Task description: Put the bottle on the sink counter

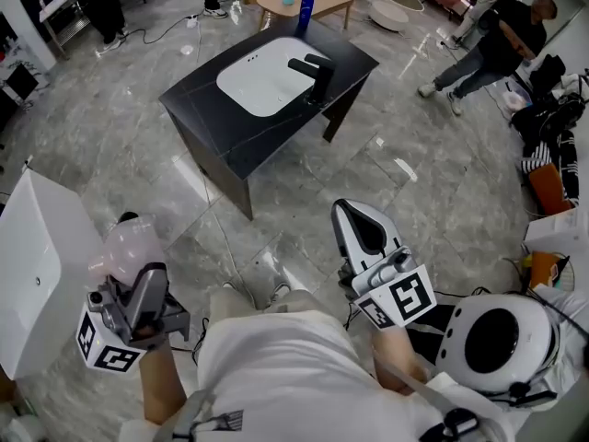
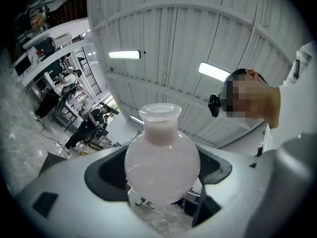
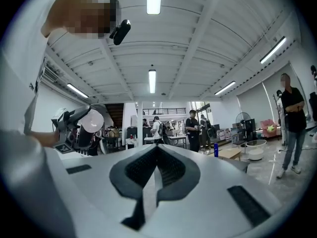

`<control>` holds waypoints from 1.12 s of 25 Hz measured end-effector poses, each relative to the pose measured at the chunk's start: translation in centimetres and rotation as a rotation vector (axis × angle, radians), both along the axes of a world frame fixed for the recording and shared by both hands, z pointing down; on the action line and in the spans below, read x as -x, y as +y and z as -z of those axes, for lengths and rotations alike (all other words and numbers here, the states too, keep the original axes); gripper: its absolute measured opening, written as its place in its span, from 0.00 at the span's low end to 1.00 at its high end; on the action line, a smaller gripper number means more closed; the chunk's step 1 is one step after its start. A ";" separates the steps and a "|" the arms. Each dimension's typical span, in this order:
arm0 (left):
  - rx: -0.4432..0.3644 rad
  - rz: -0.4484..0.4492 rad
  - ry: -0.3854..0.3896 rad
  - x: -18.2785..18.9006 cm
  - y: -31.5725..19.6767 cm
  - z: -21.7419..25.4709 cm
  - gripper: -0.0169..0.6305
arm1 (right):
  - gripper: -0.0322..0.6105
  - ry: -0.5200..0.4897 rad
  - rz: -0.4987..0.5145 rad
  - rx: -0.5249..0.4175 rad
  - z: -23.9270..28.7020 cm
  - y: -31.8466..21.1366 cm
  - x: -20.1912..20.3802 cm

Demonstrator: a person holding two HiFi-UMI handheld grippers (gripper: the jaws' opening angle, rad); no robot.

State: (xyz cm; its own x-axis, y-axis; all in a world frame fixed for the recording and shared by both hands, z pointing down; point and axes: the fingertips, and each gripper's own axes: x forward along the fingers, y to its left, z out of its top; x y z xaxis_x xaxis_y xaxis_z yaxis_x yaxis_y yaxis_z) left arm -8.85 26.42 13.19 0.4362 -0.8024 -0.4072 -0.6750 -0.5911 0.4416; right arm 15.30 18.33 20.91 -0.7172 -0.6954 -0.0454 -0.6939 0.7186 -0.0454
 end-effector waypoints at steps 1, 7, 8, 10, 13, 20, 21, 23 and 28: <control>0.007 0.003 -0.004 -0.2 0.1 -0.1 0.65 | 0.06 -0.005 0.004 0.006 -0.2 0.0 -0.1; 0.016 -0.005 -0.014 -0.8 -0.5 -0.5 0.65 | 0.07 -0.016 0.012 0.020 -0.7 -0.6 0.0; 0.019 -0.009 -0.013 -0.7 -0.9 -0.6 0.65 | 0.06 -0.014 0.013 0.022 -0.8 -0.9 0.3; 0.026 -0.018 -0.011 -0.2 -1.8 -1.0 0.65 | 0.07 -0.010 0.014 0.028 -1.1 -1.4 1.1; 0.030 -0.034 -0.006 1.2 -3.4 -1.6 0.65 | 0.07 0.000 0.010 0.033 -1.5 -2.7 2.7; 0.042 -0.132 -0.016 6.2 -9.5 -2.2 0.65 | 0.07 -0.006 -0.053 0.039 -1.5 -8.4 8.5; 0.044 -0.153 -0.020 7.1 -10.7 -2.2 0.65 | 0.06 -0.011 -0.065 0.042 -1.3 -9.5 9.6; 0.037 -0.200 -0.028 8.8 -13.0 -2.0 0.65 | 0.07 -0.009 -0.089 0.045 -1.0 -11.4 11.8; 0.046 -0.306 -0.019 11.8 -18.4 -2.8 0.65 | 0.06 0.019 -0.175 0.074 -1.3 -15.0 15.4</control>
State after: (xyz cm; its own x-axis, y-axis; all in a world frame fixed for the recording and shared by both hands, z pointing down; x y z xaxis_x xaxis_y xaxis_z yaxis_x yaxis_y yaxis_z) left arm -20.69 8.02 15.96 0.6677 -0.6498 -0.3631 -0.4771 -0.7480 0.4613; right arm -0.12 3.34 22.19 -0.5849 -0.8108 0.0228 -0.8095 0.5818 -0.0793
